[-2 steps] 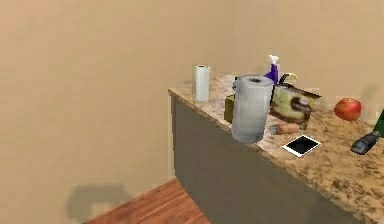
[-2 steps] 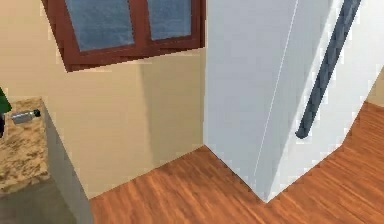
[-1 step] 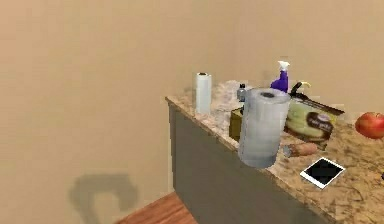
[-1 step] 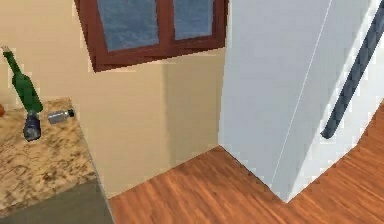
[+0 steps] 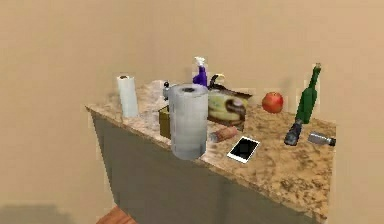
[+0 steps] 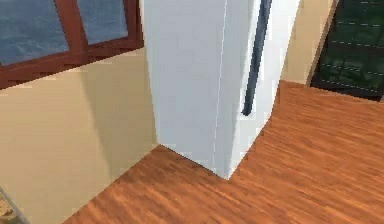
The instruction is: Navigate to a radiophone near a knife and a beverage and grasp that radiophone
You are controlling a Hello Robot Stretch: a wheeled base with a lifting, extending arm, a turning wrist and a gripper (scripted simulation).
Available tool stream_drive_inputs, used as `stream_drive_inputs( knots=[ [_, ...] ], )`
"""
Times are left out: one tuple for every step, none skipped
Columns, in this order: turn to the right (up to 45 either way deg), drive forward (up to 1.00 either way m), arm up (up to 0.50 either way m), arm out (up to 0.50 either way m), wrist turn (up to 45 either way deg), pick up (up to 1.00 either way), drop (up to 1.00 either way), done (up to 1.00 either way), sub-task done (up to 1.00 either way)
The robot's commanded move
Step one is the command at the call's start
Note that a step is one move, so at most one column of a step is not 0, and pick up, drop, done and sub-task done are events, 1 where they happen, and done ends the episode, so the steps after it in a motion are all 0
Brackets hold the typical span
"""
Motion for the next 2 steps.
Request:
stream_drive_inputs(
  knots=[
    [45.0,0.00,0.00,0.00,0.0,0.00,0.00,0.00,0.00],
    [45.0,0.00,0.00,0.00,0.0,0.00,0.00,0.00,0.00]
  ],
)
